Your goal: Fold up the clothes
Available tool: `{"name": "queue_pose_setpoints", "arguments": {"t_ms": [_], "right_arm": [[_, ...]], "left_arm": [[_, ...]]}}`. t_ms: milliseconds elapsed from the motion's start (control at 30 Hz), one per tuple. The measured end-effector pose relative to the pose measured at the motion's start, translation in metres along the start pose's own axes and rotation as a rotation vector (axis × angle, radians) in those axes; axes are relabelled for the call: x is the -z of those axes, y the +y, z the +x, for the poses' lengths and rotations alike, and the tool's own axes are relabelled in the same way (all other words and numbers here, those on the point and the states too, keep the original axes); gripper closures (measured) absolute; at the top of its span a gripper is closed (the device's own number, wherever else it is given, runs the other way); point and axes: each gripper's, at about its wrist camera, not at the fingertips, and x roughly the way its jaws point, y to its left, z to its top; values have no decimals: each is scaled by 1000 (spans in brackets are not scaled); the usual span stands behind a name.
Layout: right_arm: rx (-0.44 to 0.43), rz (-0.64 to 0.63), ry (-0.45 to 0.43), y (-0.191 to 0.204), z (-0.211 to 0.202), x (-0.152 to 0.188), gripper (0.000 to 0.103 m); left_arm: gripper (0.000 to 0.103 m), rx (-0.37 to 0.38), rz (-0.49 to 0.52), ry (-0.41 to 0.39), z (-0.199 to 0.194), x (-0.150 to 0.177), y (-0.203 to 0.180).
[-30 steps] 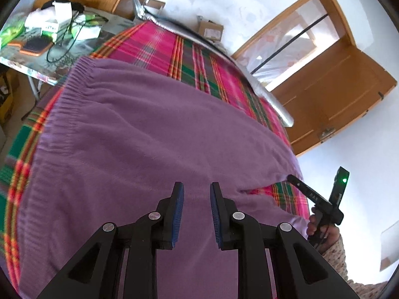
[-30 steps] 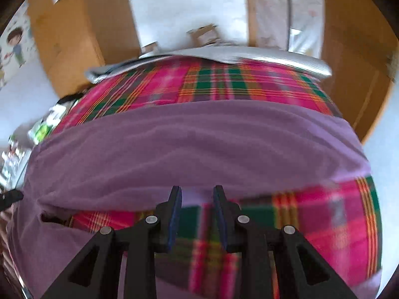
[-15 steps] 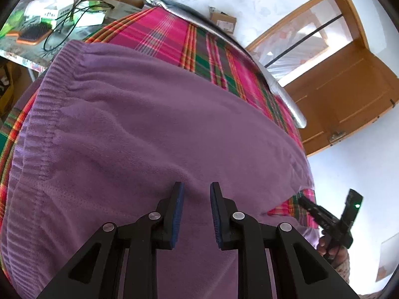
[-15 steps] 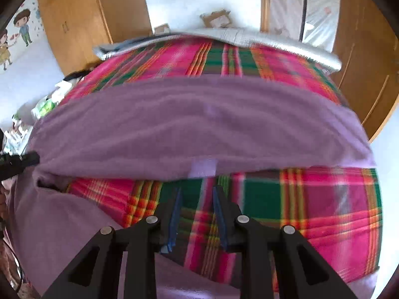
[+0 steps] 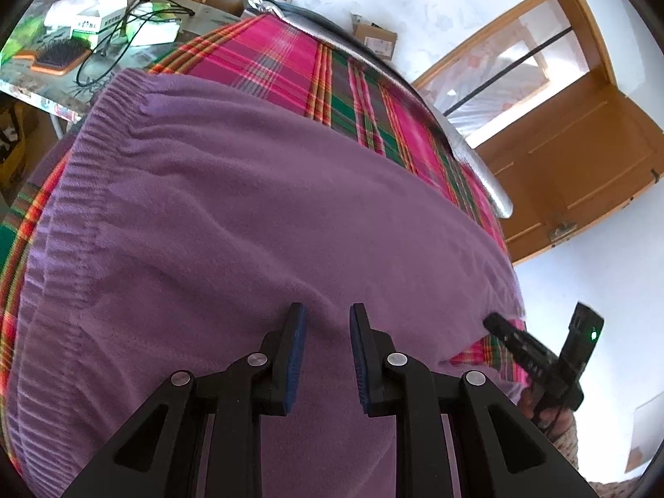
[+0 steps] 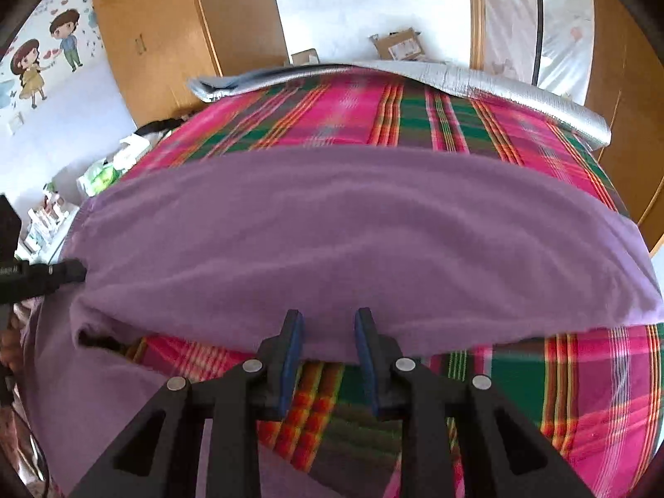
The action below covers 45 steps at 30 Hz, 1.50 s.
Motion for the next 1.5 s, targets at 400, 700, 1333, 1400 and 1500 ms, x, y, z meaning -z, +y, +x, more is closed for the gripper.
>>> {"name": "queue_pose_setpoints", "arguments": {"t_ms": [400,700,1333,1400,1500], "right_arm": [[8,-52,-58,17,-33,-25,77],[-73,-139,-142,58,-46,-83,76],[-105,-258,0,73,65,-143,70],[-123,-279,18,78,76,-147,70],[-158,-347,43,93,90,-151,69]], "left_arm": [[81,-112,187,-89,-31,-30,-27],[81,-64,372,-340,-54,-78,-40],[81,-289,487,-105,32,-110,-10],[81,-328,498,-93,35,-111,-4],[81,-325,520,-60,38,-110,3]]}}
